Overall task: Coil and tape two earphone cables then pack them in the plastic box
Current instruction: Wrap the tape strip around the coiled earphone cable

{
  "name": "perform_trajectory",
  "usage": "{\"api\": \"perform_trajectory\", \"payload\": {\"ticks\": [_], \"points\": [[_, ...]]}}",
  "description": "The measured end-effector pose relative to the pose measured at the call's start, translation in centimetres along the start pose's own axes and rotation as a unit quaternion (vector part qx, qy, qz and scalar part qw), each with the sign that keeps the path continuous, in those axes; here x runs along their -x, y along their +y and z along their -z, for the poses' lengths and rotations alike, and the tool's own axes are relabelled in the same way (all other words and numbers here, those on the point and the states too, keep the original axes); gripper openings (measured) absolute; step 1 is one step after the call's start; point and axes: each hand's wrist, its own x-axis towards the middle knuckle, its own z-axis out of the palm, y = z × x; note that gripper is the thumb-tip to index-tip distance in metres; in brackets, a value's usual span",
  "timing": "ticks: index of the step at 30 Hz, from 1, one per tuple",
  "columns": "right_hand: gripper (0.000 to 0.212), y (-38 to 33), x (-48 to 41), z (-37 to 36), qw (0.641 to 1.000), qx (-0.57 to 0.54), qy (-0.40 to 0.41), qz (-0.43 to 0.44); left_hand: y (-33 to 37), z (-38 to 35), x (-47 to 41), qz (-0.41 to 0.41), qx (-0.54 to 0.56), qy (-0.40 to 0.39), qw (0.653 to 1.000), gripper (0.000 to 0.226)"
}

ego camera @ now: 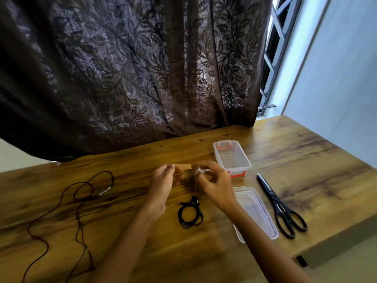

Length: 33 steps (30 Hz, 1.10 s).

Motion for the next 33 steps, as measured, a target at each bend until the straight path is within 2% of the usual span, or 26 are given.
{"api": "perform_trajectory", "payload": {"ticks": [4,9,15,21,27,30,33], "points": [[0.027,-2.3,1.1,0.0,0.998,-0.056,0.024,0.009,-0.1,-0.4,-0.1,0.013,0.01,-0.005,1.0,0.024],[0.017,-2.9,1.4,0.5,0.988,-0.121,0.032,-0.087,-0.2,-0.9,0.4,-0.007,-0.006,-0.027,1.0,0.026],[0.021,-3.2,1.9,0.8,0.946,-0.276,0.053,-0.158,-0.5,-1.5,0.8,-0.018,-0.016,-0.045,0.999,0.023],[0.022,-2.8,2.2,1.4,0.936,-0.297,0.053,-0.181,-0.8,-1.2,0.9,0.013,-0.008,-0.058,0.998,0.019],[0.014,-0.5,3.1,1.2,0.919,-0.274,0.116,-0.259,-2.3,-0.8,0.7,0.026,-0.053,-0.07,0.996,0.018],[0.012,0.9,4.0,1.1,0.914,-0.235,0.148,-0.295,-3.9,-0.2,-0.1,-0.014,-0.128,-0.052,0.99,0.009],[0.004,2.2,5.0,0.3,0.897,-0.241,0.165,-0.331,-6.3,0.1,-1.0,-0.068,-0.264,-0.038,0.961,0.006]]}}
